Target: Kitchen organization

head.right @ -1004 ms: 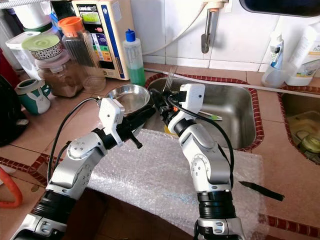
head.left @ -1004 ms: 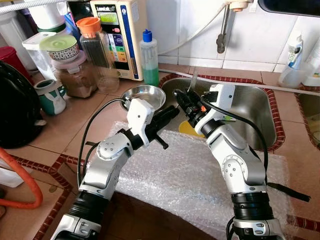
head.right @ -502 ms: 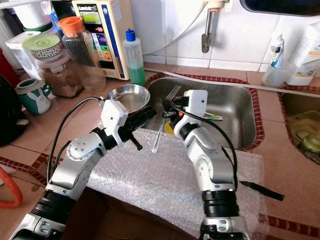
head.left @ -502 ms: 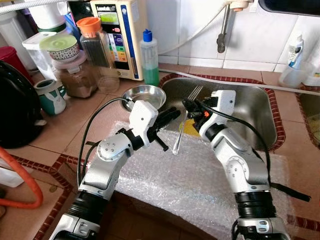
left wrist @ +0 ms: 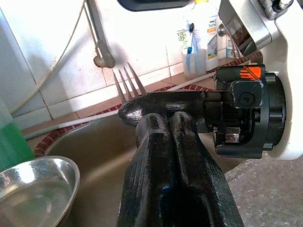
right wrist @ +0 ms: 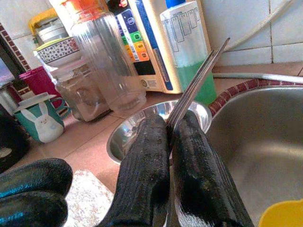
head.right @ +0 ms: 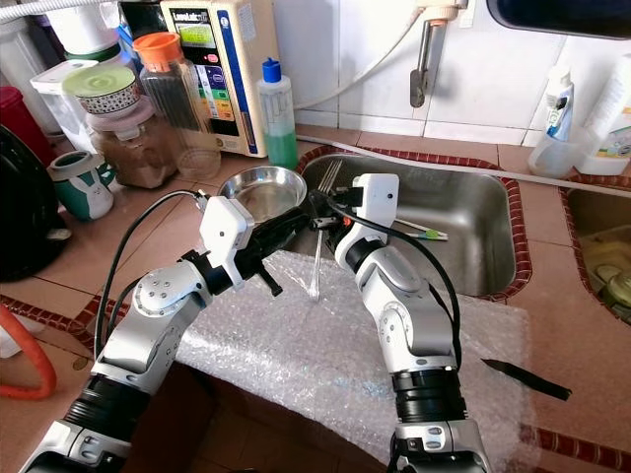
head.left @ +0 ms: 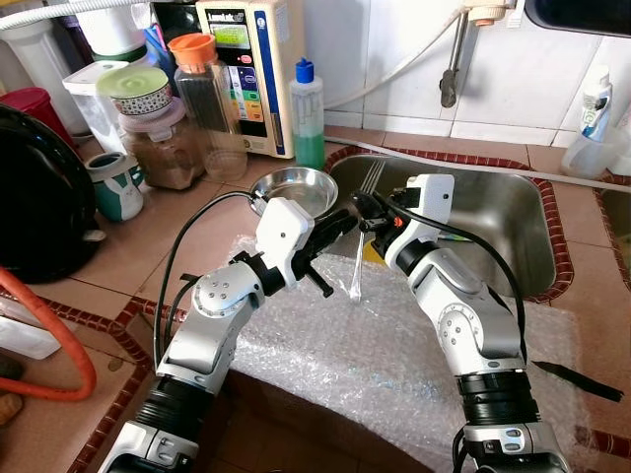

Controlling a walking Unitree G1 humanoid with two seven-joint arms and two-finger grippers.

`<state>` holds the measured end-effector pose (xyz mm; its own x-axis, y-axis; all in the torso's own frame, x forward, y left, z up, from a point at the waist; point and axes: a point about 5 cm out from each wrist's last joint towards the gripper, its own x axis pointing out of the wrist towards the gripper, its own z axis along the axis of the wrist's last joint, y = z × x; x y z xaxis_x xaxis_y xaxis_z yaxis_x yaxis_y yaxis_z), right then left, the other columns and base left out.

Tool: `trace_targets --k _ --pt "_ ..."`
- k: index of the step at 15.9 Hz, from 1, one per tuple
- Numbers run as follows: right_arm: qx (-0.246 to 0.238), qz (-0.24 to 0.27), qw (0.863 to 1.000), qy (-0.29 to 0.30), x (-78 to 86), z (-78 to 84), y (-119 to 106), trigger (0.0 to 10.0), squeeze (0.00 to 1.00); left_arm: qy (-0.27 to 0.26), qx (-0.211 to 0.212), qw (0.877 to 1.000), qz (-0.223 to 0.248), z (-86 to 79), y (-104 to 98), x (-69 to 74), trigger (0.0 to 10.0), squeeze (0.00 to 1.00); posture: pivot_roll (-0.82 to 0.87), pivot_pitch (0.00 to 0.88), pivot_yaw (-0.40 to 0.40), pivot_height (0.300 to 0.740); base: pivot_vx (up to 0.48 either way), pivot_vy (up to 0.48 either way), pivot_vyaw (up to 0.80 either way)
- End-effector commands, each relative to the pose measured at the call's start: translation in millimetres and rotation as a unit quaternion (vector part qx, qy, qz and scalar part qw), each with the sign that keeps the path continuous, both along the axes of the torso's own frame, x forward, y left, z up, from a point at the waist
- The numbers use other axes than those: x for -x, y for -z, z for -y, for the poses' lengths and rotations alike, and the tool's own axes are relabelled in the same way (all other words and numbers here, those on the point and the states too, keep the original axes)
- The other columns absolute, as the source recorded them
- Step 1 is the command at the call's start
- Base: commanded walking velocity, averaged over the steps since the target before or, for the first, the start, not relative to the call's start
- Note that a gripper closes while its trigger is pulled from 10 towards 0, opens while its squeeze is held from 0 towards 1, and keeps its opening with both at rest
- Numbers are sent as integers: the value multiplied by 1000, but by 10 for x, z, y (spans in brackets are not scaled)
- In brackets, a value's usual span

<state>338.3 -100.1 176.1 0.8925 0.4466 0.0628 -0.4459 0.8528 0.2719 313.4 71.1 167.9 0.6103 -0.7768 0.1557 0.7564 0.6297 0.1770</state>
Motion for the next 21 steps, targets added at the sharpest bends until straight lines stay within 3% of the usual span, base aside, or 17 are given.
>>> trace_targets --k 1,2,8,13,17,19,21 --pt "20 -12 1000 20 -26 64 63 0 0 1 -6 1000 8 1 -28 -1 10000 882 78 1 102 740 0 0 0" --pt "21 -11 999 25 -24 77 75 0 0 1 -7 1000 9 3 -28 -5 10000 1000 79 1 107 740 0 0 0" --pt "16 -4 999 48 -55 129 64 0 0 -4 -3 1000 10 -6 -38 -18 10000 1000 81 0 108 740 0 0 0" --pt "22 22 993 114 -152 272 -15 0 0 -11 -3 1000 6 -45 -11 23 10000 1000 87 0 110 740 0 0 0" --pt "91 86 977 174 -270 444 -144 0 0 -16 -6 1000 -2 -100 36 74 10000 1000 98 3 106 740 0 0 0" --pt "136 101 967 189 -341 515 -133 0 0 -18 -8 1000 -7 -108 61 106 10000 1000 105 5 103 740 0 0 0" --pt "151 100 965 192 -396 536 -99 0 0 -19 -10 1000 -11 -112 83 130 10000 1000 110 7 99 740 0 0 0"
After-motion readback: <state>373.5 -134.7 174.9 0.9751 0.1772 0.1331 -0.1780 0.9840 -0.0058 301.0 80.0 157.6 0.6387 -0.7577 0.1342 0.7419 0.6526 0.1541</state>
